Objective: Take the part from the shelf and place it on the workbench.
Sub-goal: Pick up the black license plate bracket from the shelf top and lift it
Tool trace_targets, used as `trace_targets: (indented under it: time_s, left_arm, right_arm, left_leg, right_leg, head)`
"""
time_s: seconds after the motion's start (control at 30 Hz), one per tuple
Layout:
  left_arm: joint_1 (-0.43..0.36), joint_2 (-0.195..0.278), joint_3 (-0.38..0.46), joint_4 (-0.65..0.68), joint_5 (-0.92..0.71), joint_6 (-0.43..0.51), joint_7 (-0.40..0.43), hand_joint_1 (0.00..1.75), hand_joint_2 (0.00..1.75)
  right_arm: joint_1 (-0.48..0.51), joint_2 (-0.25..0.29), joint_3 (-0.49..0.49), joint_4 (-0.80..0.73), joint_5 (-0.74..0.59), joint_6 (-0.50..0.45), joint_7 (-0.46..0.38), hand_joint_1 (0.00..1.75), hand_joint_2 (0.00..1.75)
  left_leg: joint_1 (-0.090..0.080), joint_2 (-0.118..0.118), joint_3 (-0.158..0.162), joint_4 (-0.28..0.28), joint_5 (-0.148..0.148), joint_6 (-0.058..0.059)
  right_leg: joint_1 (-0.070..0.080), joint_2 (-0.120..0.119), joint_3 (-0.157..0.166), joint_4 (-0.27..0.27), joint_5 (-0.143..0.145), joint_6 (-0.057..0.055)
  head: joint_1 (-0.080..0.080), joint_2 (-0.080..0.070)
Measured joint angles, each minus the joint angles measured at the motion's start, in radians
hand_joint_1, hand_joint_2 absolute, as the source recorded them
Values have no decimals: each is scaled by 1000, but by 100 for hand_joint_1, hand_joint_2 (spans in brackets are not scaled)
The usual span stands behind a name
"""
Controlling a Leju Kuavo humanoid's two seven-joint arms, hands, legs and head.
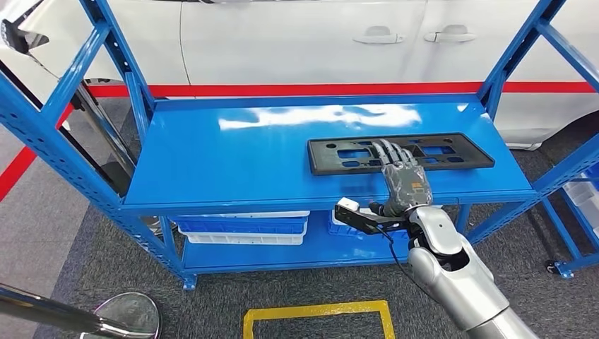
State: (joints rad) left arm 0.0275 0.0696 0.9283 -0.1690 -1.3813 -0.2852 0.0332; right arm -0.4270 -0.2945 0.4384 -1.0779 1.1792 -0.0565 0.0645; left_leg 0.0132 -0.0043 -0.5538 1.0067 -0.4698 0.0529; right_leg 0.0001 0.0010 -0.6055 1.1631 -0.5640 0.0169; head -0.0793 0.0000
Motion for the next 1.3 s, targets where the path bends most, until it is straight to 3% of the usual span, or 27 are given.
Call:
trace_targets:
  time_s: [0.07,0.1,0.13,0.2,0.23,0.3,0.43,0.47,0.53,0.6,0.63,0.67,0.7,0.77,0.9,0.97,1.07,1.1,1.13,1.17,1.2,1.23,1.3]
  left_arm:
    - [1,-1,0,0,0,0,0,0,0]
    - [2,-2,1,0,0,0,0,0,0]
    - [2,-3,2,0,-1,0,0,0,0]
    - [3,-4,3,0,-3,0,0,0,0]
    - [2,-4,4,0,-4,0,0,0,0]
    - [2,-5,4,0,-6,-1,-1,0,0]
    - [-1,-6,15,0,-13,-1,-2,0,0]
    - [-3,-6,18,0,-14,-1,-3,0,0]
    - [-3,-6,21,0,-16,-2,-3,0,0]
    - [1,-6,22,0,-18,-3,-3,0,0]
    - [1,-6,23,0,-20,-3,-3,0,0]
    - [2,-6,25,0,-21,-3,-3,0,0]
    - [2,-5,27,0,-21,-3,-3,0,0]
    - [3,-5,30,0,-22,-3,-3,0,0]
    - [4,-6,36,0,-23,-4,-4,0,0]
    - [2,-6,42,0,-25,-4,-5,0,0]
    - [1,-6,46,0,-33,-4,-8,0,0]
    - [1,-6,46,0,-37,-3,-10,0,0]
    - [1,-6,46,0,-39,-2,-12,0,0]
    - [0,-5,46,0,-42,-1,-17,0,0]
    - [-1,-5,46,0,-46,-1,-21,0,0]
    - [-2,-5,46,0,-49,0,-27,0,0]
    - [-4,-3,46,0,-57,0,-34,0,0]
  right_arm:
    - [4,0,0,0,0,1,0,0,175]
    - [6,0,0,0,1,1,0,0,175]
    - [7,0,0,0,1,2,0,0,175]
    - [6,0,0,0,2,4,-1,0,175]
    - [6,1,0,1,2,5,-2,0,175]
    - [5,1,0,1,4,8,-4,0,175]
    - [0,2,0,-1,6,12,-7,0,175]
    - [-3,3,0,-1,7,15,-9,0,175]
    - [-7,6,0,-1,9,23,-13,0,175]
    - [-7,9,2,2,10,28,-15,0,175]
    - [-7,9,3,3,10,30,-16,0,175]
    - [-7,10,4,4,10,32,-16,0,175]
    - [-7,12,5,5,10,34,-17,0,175]
    - [-9,15,6,8,10,38,-17,0,175]
    - [-13,18,9,11,11,41,-19,0,175]
    - [-18,18,14,13,12,51,-24,0,175]
    - [-29,18,35,27,24,102,-29,0,175]
    - [-33,18,46,37,31,129,-30,0,175]
    - [-40,17,59,51,39,159,-31,0,175]
    - [-51,16,76,72,47,198,-37,0,175]
    - [-64,13,93,97,53,240,-47,0,175]
    - [-80,8,111,124,59,283,-61,0,175]
    - [-119,-4,150,178,70,353,-91,0,175]
  left_leg:
    - [1,-1,0,0,-3,-1]
    - [2,-2,2,1,-6,-3]
    - [5,-2,5,2,-10,-6]
    - [10,-3,15,4,-19,-17]
    - [12,-3,19,5,-23,-24]
    - [14,-3,24,8,-30,-39]
    - [16,-1,25,47,-47,-61]
    - [17,0,4,87,-64,-63]
    - [16,0,-73,214,-111,-63]
    - [14,0,-149,303,-126,-62]
    - [13,0,-163,297,-104,-61]
    - [13,0,-158,253,-63,-58]
    - [12,0,-141,184,-11,-54]
    - [5,1,-112,79,43,-46]
    - [1,1,-93,39,46,-24]
    - [5,1,-69,26,39,-14]
    - [6,0,-40,16,22,-7]
    - [5,-1,-32,16,15,-7]
    - [4,-1,-22,16,8,-7]
    - [2,-2,-10,16,0,-7]
    - [0,-3,2,16,-9,-7]
    - [-1,-3,11,15,-16,-8]
    - [-1,-4,22,11,-27,-13]
  right_leg:
    - [-10,0,-63,108,-42,10]
    - [-16,-1,-78,125,-36,15]
    - [-21,-1,-76,105,-10,18]
    - [-27,-1,-28,-18,73,22]
    - [-25,-2,-9,-76,92,21]
    - [-17,-2,9,-129,96,8]
    - [-13,-2,37,-141,95,-29]
    - [-13,-2,47,-144,92,-36]
    - [-9,-2,59,-145,82,-47]
    - [-4,-1,72,-145,68,-51]
    - [-2,0,82,-144,59,-51]
    - [-1,1,95,-144,50,-50]
    - [-1,1,106,-144,38,-47]
    - [0,1,125,-142,19,-38]
    - [2,2,134,-138,9,-17]
    - [0,1,106,-76,7,-9]
    - [-3,0,-17,95,-48,4]
    - [-4,0,-52,128,-64,6]
    - [-4,0,-73,131,-62,5]
    - [-3,0,-78,98,-30,1]
    - [0,0,-69,39,23,-7]
    - [5,0,-56,-25,80,-20]
    - [17,0,-36,-115,143,-45]
  head:
    - [0,0]
    - [0,0]
    - [0,0]
    - [0,0]
    - [0,0]
    - [1,0]
    - [2,0]
    - [2,0]
    - [1,0]
    - [1,0]
    - [1,0]
    - [1,0]
    - [1,0]
    - [2,0]
    - [4,0]
    - [4,0]
    - [5,0]
    - [6,0]
    - [6,0]
    - [6,0]
    - [6,0]
    - [5,0]
    - [5,0]
